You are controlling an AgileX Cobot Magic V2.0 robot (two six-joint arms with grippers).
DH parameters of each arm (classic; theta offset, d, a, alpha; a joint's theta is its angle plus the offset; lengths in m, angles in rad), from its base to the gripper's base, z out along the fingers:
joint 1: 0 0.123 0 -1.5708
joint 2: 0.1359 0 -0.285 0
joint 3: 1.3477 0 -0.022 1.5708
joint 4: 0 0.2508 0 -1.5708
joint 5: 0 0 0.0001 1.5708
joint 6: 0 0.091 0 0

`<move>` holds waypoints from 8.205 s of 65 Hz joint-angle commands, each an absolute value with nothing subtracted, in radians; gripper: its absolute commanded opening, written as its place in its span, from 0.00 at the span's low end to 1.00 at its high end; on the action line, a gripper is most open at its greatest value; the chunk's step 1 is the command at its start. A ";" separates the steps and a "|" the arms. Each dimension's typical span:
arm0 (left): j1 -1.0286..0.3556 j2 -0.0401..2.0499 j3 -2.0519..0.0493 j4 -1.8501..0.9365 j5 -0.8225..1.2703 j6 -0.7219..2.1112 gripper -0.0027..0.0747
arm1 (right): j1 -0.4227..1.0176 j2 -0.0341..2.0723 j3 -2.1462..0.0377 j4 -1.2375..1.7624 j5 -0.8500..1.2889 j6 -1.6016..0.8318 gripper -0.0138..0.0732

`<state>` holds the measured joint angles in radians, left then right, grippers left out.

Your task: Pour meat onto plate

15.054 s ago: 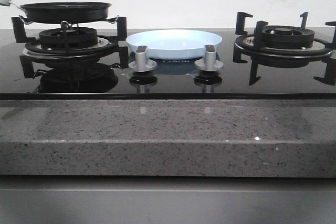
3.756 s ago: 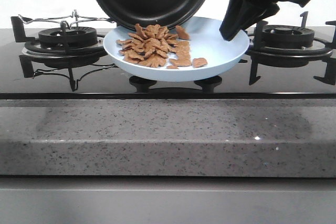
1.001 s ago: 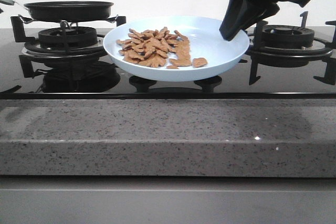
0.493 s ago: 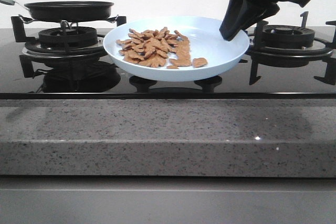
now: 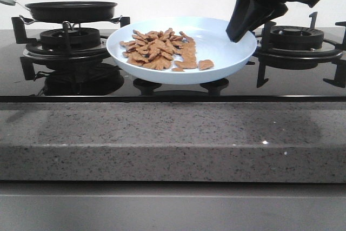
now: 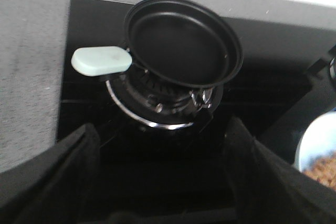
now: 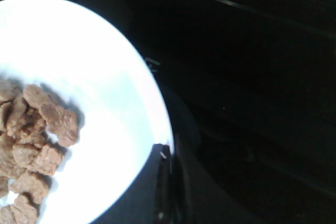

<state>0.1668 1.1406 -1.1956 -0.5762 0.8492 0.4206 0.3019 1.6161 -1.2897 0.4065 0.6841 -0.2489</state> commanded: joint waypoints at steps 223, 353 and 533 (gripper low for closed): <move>-0.028 0.775 -0.830 -0.222 0.707 0.177 0.67 | 0.162 1.724 -1.779 0.426 0.962 -0.246 0.58; -0.028 0.775 -0.830 -0.223 0.709 0.177 0.01 | 0.161 0.655 -0.761 0.367 0.935 -0.246 0.03; -0.026 -0.020 0.010 -0.021 -0.101 -0.092 0.01 | 0.161 0.653 -0.761 0.367 0.935 -0.246 0.03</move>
<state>-0.0246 -0.0041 0.0026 -0.0125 -0.0274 -0.0810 0.1628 0.6575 -0.7352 0.3455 0.9797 -0.2424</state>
